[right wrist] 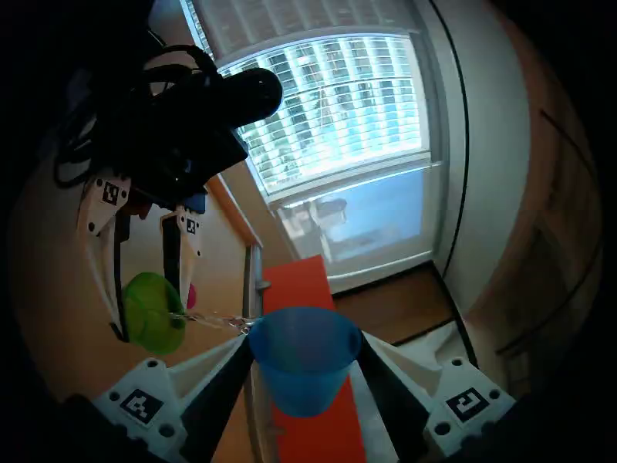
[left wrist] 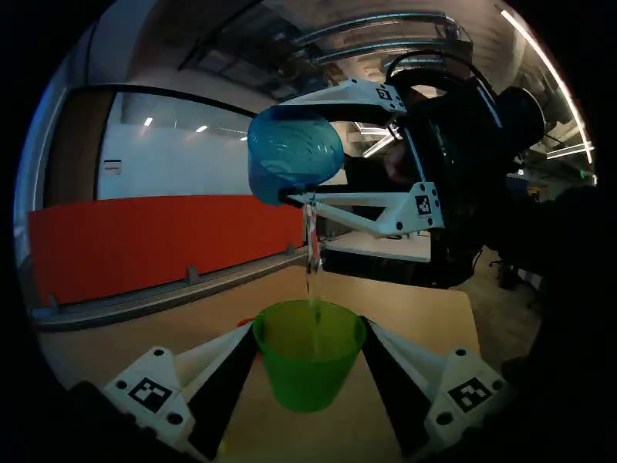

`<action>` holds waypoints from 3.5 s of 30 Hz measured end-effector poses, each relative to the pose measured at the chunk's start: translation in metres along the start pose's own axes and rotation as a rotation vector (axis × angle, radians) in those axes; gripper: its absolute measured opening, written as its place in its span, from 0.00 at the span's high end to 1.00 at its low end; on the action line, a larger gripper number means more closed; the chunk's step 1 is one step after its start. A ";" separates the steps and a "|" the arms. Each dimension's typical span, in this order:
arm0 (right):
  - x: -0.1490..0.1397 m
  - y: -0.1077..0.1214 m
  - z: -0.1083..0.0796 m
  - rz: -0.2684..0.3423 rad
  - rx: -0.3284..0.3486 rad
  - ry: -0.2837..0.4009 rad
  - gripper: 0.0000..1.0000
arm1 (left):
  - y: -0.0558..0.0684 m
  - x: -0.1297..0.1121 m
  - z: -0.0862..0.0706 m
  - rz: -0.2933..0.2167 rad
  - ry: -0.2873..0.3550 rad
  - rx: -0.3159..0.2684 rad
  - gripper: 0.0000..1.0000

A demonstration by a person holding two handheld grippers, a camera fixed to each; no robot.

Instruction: Pour water

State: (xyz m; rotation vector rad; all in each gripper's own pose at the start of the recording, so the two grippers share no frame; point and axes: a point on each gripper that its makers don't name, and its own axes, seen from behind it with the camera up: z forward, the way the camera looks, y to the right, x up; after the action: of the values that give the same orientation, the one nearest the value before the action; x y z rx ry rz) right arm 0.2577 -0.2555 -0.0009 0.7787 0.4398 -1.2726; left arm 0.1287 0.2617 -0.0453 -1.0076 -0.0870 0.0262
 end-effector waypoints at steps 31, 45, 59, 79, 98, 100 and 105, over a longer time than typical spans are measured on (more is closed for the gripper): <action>0.005 0.008 0.001 -0.122 -0.034 0.005 0.08 | 0.004 0.000 0.002 0.002 -0.001 -0.004 0.11; 0.005 0.010 0.003 -0.162 -0.042 0.006 0.08 | 0.003 0.001 0.004 0.001 0.002 -0.005 0.11; 0.009 0.014 0.002 -0.206 -0.053 0.009 0.08 | 0.004 0.003 0.004 0.000 0.003 -0.008 0.11; 0.015 0.016 0.002 -0.288 -0.065 0.009 0.08 | 0.003 0.005 0.003 -0.001 0.007 -0.006 0.11; 0.027 0.015 0.005 -0.372 -0.079 0.016 0.08 | 0.002 0.007 0.004 -0.009 0.017 -0.004 0.11; 0.028 0.015 0.005 -0.384 -0.081 0.016 0.08 | 0.001 0.007 0.004 -0.010 0.018 -0.003 0.11; 0.032 0.016 0.005 -0.402 -0.084 0.018 0.08 | 0.001 0.008 0.004 -0.013 0.021 -0.002 0.11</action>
State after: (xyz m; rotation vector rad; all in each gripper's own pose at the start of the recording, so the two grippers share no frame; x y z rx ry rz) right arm 0.2807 -0.2791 -0.0150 0.6496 0.6837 -1.6089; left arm 0.1360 0.2663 -0.0439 -1.0090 -0.0741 0.0038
